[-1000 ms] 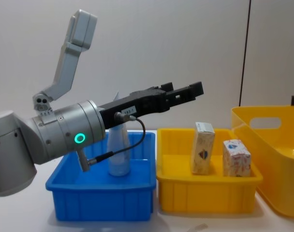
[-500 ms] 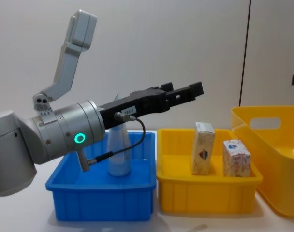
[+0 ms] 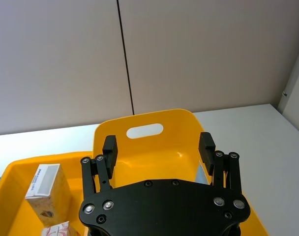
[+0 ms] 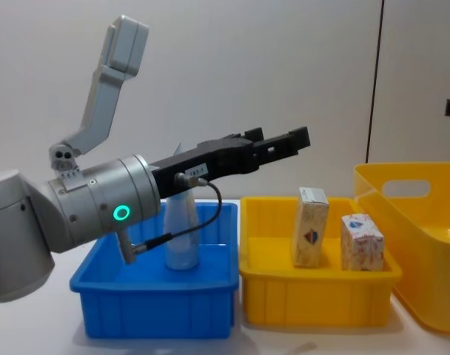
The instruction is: Bimanual collaborative sorting of washing and personal care products
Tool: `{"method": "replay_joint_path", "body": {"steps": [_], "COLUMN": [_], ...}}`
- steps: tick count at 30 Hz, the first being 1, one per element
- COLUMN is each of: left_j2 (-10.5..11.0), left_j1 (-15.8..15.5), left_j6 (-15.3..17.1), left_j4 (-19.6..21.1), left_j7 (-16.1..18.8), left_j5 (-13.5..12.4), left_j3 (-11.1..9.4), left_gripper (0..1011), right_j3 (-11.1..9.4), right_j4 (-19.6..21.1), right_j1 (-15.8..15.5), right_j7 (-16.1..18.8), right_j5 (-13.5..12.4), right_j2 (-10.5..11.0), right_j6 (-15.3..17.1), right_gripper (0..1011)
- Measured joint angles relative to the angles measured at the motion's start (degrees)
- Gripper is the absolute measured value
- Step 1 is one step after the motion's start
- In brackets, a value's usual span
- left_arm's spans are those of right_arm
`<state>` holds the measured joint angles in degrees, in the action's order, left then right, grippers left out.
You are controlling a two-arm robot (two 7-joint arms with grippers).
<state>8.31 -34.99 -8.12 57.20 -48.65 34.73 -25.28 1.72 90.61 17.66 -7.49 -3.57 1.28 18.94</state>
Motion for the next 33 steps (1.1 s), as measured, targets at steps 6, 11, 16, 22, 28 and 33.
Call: {"method": "replay_joint_path", "body": {"steps": [6,11,16,22,28,33], "left_j2": [1.0,2.17,3.11,4.42,5.76,6.9], "left_j1": [1.54,3.34,4.86,6.9,8.98,10.79], "left_j6": [0.68,1.43,2.06,2.93,3.81,4.55], "left_j4": [2.6,5.66,8.21,11.63,15.12,18.17], "left_j7": [3.48,7.49,10.92,15.54,20.14,24.21], "left_j5": [-1.72,-3.7,-5.35,-7.58,-9.82,-11.77], "left_j3": [-0.05,-0.11,-0.17,-0.24,-0.32,-0.39], "left_gripper": [1001,1001,1001,1001,1001,1001], "right_j3": [1.26,3.0,4.85,6.53,8.58,10.14], "right_j4": [1.16,2.82,4.48,6.12,8.06,9.6], "right_j1": [-2.05,-4.86,-7.84,-10.63,-14.0,-16.62], "right_j7": [1.28,2.98,4.81,6.52,8.57,10.2], "right_j5": [-1.45,-3.42,-5.47,-7.46,-9.77,-11.57], "right_j2": [2.01,4.75,7.67,10.39,13.68,16.25], "right_j6": [-1.88,-4.49,-7.2,-9.8,-12.84,-15.27], "right_gripper": [1004,1005,1004,1005,1004,1005]}}
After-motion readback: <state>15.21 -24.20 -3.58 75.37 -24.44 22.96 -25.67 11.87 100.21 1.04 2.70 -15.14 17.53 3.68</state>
